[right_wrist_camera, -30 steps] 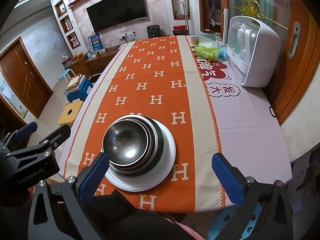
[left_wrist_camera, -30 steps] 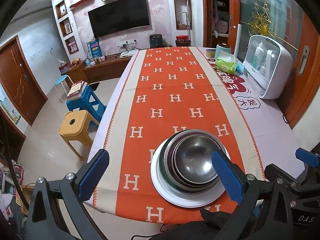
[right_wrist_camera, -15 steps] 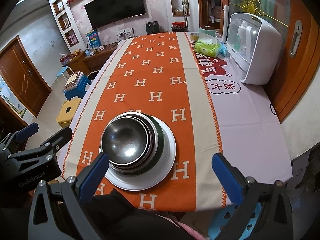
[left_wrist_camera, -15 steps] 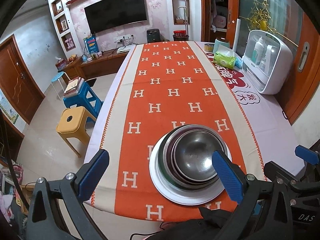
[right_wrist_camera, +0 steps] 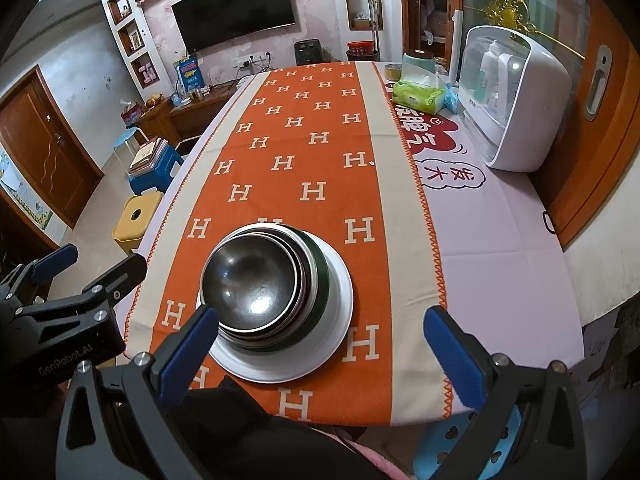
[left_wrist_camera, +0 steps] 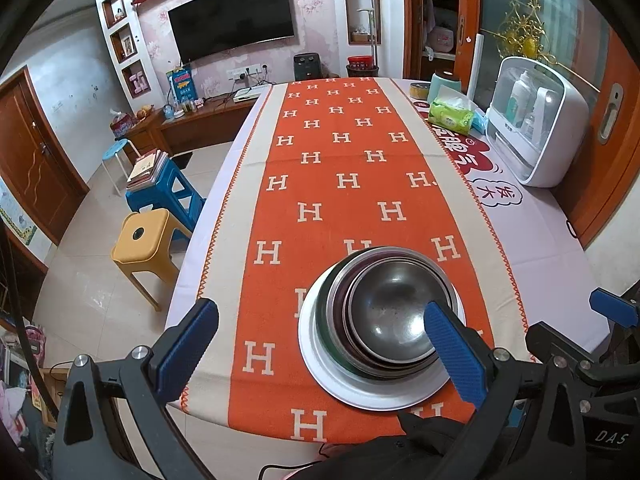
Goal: Organize plates and bowls
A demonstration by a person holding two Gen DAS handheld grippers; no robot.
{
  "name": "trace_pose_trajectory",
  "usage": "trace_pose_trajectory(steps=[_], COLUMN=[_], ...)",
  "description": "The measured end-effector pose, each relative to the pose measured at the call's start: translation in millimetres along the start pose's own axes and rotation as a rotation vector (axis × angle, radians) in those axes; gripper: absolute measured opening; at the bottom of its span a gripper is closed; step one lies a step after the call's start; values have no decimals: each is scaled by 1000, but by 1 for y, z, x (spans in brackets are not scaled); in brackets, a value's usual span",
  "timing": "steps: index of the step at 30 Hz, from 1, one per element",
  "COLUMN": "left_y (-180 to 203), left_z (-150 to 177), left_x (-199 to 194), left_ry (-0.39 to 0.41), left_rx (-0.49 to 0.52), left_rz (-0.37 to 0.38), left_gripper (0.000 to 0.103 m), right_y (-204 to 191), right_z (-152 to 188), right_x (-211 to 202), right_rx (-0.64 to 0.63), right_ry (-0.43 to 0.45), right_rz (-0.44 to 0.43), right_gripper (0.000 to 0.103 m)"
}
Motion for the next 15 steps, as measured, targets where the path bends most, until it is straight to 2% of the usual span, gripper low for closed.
trace_pose_trajectory(steps=[15], left_y=[-2], left_z=[0], left_x=[4], left_ry=[-4], left_rx=[2], left_rz=[-3], left_gripper=[102], right_y=[-2], right_z=[-1], right_x=[2], right_rx=[-2], right_ry=[-5], right_rz=[1], right_gripper=[103])
Point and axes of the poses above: each gripper's, at about its wrist camera, not at the fingertips, and x roughly the way its jaws point, y to its right, z to its underside, the point moved 4 cm from there along x, roughly the way its jaws point, and after that the axes turned 1 degree about -z, right-handed, at the moved point
